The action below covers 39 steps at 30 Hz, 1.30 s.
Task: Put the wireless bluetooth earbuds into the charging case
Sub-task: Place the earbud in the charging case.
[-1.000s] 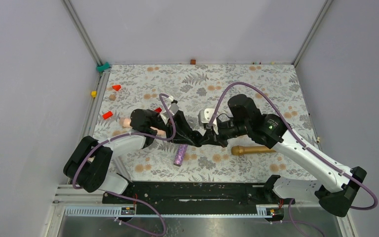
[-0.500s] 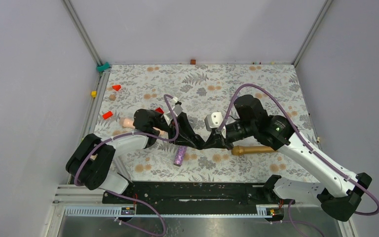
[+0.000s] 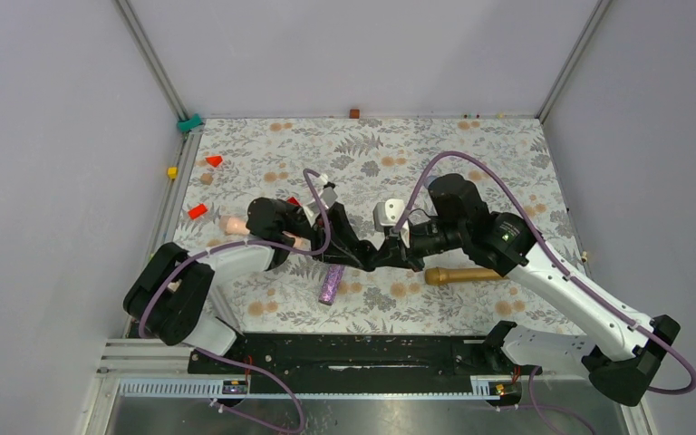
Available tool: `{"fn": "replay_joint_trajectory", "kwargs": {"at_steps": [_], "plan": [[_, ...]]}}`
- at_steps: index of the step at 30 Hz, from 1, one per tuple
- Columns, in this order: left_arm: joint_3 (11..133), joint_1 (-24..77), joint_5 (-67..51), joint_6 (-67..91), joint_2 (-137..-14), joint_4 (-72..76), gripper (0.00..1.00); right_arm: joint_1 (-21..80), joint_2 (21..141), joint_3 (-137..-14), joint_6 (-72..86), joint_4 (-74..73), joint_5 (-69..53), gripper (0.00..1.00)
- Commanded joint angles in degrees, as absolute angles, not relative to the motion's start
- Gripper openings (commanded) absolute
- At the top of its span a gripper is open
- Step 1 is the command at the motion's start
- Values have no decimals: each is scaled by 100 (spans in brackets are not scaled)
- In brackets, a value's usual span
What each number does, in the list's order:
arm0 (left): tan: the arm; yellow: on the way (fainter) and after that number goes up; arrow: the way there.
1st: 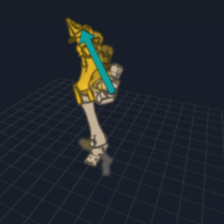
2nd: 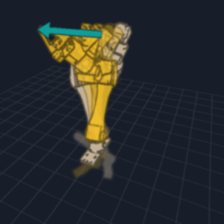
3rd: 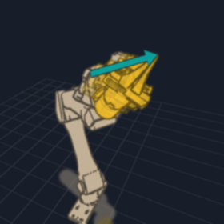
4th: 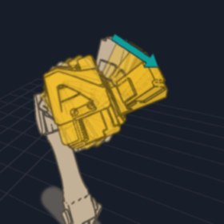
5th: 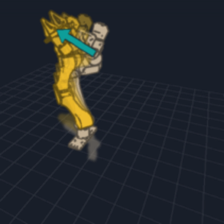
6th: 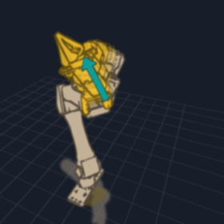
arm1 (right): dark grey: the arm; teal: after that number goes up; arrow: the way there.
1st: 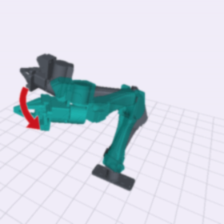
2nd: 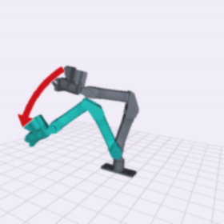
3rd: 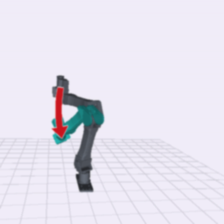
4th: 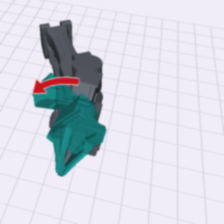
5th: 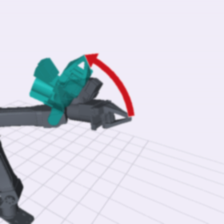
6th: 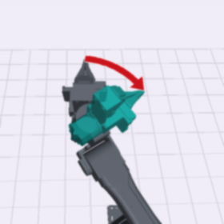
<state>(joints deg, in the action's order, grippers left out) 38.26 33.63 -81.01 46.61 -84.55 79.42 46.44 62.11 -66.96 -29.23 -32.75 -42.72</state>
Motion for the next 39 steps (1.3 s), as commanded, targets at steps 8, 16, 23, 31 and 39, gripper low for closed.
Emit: {"fn": "replay_joint_trajectory", "kwargs": {"at_steps": [8, 16, 23, 31, 39], "plan": [[4191, 3374, -7758, 5097, -8953, 8243, 5, 4302, 6058, -6436, -2891, -2898, -4050, 0], [4203, 3371, -7660, 5172, -9095, 8250, 4, 4186, 6215, -6373, -2826, -2884, -4508, 0], [4206, 3371, -7670, 5213, -9066, 8260, 4, 4080, 6331, -6311, -2737, -2793, -4338, 0], [4219, 3371, -7688, 5269, -9089, 8256, 4, 4001, 6505, -6362, -2606, -2763, -4281, 0], [4236, 3340, -7540, 5388, -9405, 8260, 4, 3944, 6211, -6407, -2459, -2683, -4119, 5]]}}
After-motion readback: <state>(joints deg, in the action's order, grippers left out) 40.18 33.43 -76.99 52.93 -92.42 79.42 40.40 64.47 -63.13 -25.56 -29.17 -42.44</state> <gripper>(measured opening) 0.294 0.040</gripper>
